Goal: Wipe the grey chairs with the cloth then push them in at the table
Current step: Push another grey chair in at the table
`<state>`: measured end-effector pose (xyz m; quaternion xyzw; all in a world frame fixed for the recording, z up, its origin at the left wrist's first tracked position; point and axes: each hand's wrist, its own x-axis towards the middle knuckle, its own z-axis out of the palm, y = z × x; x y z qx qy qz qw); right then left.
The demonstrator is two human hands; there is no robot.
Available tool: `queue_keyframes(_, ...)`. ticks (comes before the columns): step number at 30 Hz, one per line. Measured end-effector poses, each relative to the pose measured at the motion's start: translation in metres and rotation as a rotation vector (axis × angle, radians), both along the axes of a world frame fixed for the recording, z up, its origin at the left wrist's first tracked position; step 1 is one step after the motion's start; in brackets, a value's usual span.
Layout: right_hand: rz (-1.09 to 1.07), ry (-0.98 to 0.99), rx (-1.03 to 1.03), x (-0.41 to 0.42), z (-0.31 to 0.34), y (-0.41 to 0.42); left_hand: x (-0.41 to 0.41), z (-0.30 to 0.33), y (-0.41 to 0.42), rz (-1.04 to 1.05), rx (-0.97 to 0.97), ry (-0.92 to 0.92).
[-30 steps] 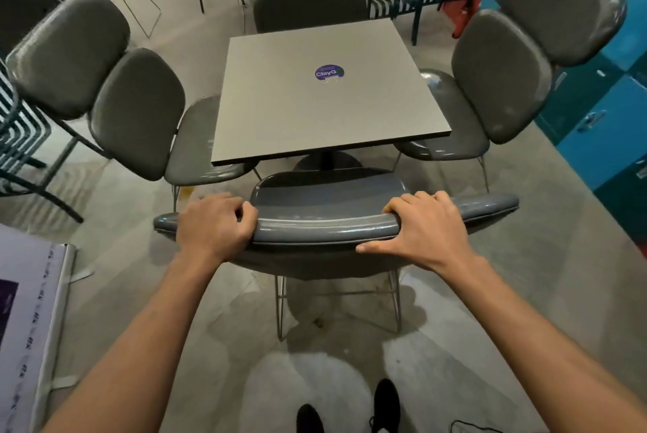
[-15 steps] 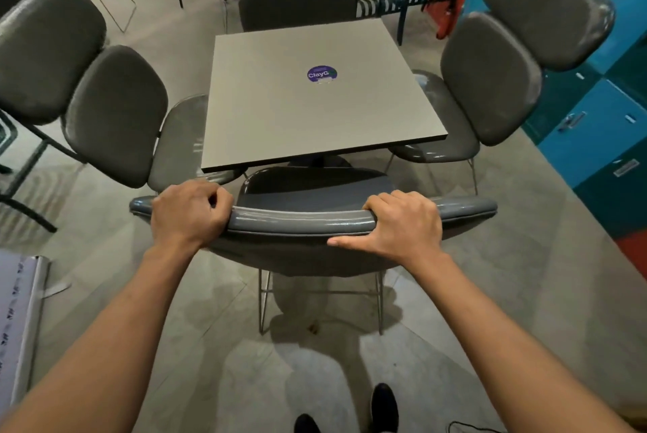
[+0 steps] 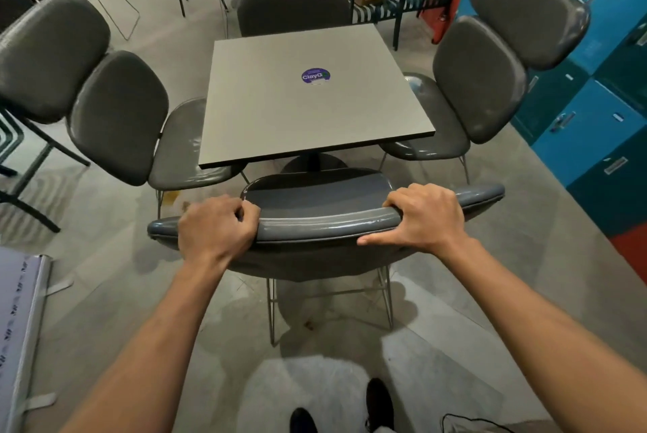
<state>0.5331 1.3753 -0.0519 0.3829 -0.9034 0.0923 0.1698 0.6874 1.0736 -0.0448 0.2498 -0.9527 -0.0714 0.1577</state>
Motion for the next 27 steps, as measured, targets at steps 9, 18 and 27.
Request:
queue_keyframes(9, 0.109, 0.207, -0.159, -0.021, -0.023, 0.014, -0.006, -0.007, 0.017, 0.028, -0.036, 0.049)
queue_keyframes(18, 0.109, 0.216, -0.148, -0.058, -0.022, 0.011, -0.029, -0.008, 0.027, 0.066, -0.034, 0.106)
queue_keyframes(27, 0.12, 0.186, -0.12, -0.084, -0.02, 0.02, -0.046, -0.005, 0.039, 0.058, -0.029, 0.091)
